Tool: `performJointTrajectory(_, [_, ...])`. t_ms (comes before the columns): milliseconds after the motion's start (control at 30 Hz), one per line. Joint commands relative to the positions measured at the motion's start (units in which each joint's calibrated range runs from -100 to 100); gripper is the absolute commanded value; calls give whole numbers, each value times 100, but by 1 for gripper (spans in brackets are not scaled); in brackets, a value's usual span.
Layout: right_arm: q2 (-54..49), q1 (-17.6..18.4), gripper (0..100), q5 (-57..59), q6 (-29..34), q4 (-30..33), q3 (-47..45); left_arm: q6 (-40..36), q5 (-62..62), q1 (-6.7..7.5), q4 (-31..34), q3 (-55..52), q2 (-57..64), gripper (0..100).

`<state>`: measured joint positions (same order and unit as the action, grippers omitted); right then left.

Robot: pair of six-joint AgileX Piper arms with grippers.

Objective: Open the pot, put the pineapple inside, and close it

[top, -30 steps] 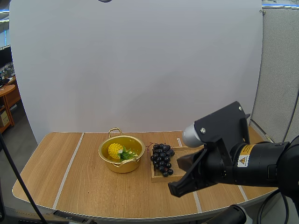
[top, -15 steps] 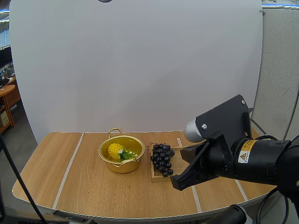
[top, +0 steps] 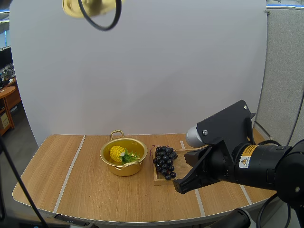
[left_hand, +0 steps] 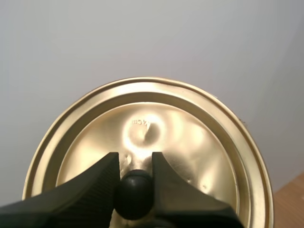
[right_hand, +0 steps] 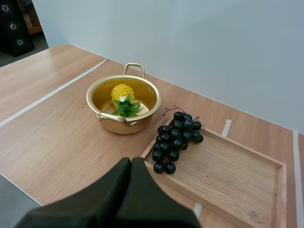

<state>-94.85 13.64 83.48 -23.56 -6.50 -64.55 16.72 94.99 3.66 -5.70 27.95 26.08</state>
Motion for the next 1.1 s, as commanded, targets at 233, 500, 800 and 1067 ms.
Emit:
performJointTrajectory(233, [-38,-20,0,-160,-30,50,-11,-59,501,11,-79,-123,-1000,0])
performJointTrajectory(500, [-38,-20,0,-160,-30,131,-11,348,501,11,-342,-1414,-1148,0])
performJointTrajectory(800, [-38,-20,0,-315,-30,127,-11,837,501,11,-891,-3180,-1148,0])
performJointTrajectory(1067, [-38,-20,0,-315,-30,127,-11,1073,89,11,-995,-4605,-1148,0])
